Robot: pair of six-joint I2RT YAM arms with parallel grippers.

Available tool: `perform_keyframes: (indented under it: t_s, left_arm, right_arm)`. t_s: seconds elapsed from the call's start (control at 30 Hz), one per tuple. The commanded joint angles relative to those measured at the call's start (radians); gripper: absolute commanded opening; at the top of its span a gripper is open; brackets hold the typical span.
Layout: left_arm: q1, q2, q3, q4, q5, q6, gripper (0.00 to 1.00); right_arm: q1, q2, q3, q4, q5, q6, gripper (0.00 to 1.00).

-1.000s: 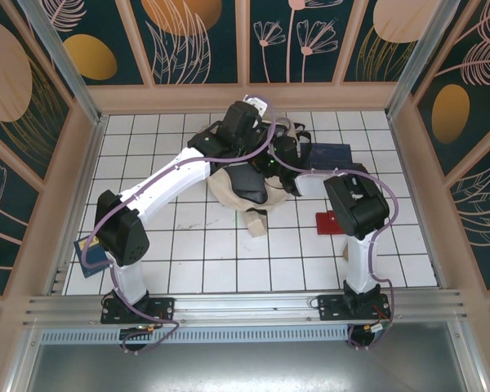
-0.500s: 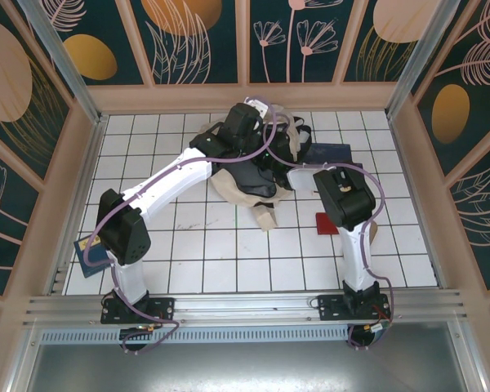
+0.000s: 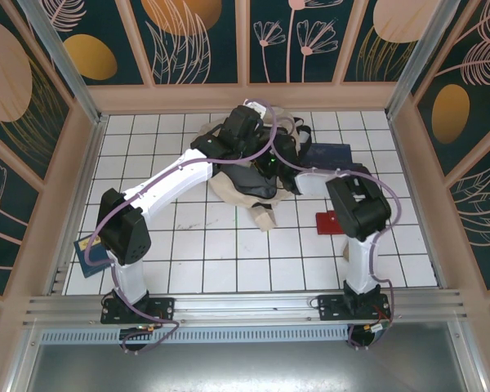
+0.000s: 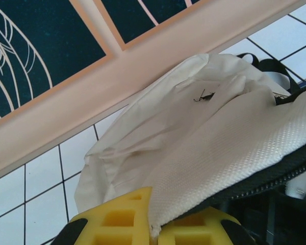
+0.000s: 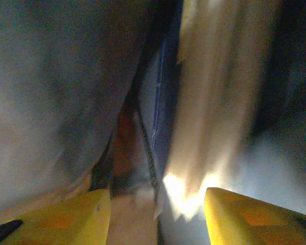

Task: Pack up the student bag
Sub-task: Place the book in the student bag, then close the student bag at the top-center of the table.

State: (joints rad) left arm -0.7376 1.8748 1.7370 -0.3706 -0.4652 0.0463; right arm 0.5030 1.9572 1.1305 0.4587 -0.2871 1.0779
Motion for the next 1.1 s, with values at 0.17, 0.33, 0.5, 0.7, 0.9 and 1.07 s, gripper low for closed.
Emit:
perform_keyframes:
  t_s: [0.17, 0.33, 0.5, 0.7, 0.9, 1.07]
  left_arm:
    - [0.007, 0.026, 0.023, 0.039, -0.058, -0.036, 0.00]
    - [0.036, 0.008, -0.007, 0.050, -0.068, -0.066, 0.00]
    - [0.091, -0.064, -0.107, 0.078, -0.048, -0.105, 0.00]
    - [0.116, -0.154, -0.242, 0.089, 0.054, -0.114, 0.00]
    - [0.116, -0.252, -0.364, 0.099, 0.308, -0.164, 0.32]
    - [0.116, -0.363, -0.481, 0.139, 0.414, -0.211, 0.68]
  right_arm:
    - [0.015, -0.311, -0.207, -0.235, -0.069, -0.112, 0.59]
    - [0.035, -0.487, -0.242, -0.516, 0.104, -0.325, 0.58]
    - [-0.026, -0.622, -0.292, -0.681, 0.298, -0.479, 0.57]
    - [-0.300, -0.688, -0.329, -0.687, 0.307, -0.524, 0.59]
    - [-0.544, -0.654, -0.372, -0.624, 0.208, -0.361, 0.58]
    - [-0.678, -0.600, -0.442, -0.518, 0.037, -0.149, 0.57]
